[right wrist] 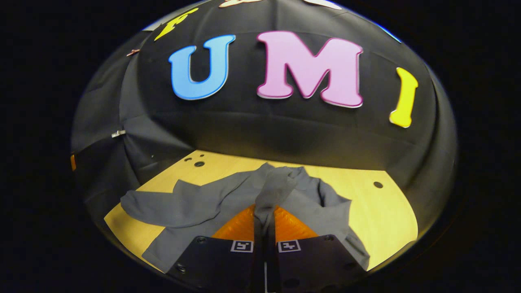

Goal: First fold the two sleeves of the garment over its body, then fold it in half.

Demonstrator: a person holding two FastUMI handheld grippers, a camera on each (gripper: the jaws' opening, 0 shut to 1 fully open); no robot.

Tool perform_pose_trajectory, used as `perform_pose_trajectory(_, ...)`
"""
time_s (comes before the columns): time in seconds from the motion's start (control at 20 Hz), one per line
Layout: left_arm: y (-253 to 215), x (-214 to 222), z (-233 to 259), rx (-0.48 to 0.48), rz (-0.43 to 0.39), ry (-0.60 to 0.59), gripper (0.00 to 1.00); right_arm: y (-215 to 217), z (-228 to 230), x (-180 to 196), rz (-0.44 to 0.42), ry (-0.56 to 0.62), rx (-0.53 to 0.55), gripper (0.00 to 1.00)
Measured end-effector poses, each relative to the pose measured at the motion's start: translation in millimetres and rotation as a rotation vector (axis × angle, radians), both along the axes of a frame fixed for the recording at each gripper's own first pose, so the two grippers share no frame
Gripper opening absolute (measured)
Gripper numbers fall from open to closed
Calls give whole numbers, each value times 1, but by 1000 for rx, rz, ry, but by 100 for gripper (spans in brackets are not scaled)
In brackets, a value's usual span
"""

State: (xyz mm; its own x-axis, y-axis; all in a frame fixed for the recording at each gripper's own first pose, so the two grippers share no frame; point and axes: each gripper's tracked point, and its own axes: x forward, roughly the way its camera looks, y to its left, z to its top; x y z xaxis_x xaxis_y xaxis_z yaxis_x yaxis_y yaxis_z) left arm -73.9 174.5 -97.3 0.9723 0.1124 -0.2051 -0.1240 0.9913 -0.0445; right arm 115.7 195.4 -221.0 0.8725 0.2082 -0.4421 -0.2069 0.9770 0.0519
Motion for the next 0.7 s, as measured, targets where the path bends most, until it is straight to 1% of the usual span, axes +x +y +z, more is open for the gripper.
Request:
perform_pose_trajectory(0.15, 9, 5, -9, -5, 3, 16, 98, 26, -33, 5, 26, 68, -11, 7)
perform_pose_trajectory(0.3, 16, 11, -15, -8, 5, 31, 98, 42, -65, 6, 21, 155, -9, 7)
perform_pose_trajectory(0.4, 23, 13, -20, -10, 10, 43, 98, 52, -89, 10, 16, 213, 11, 8)
perform_pose_trajectory(0.5, 28, 15, -25, -16, 17, 55, 98, 62, -108, 11, 17, 269, 30, 11)
perform_pose_trajectory(0.7, 37, 16, -42, -41, 29, 91, 98, 76, -138, 8, 36, 354, 32, 13)
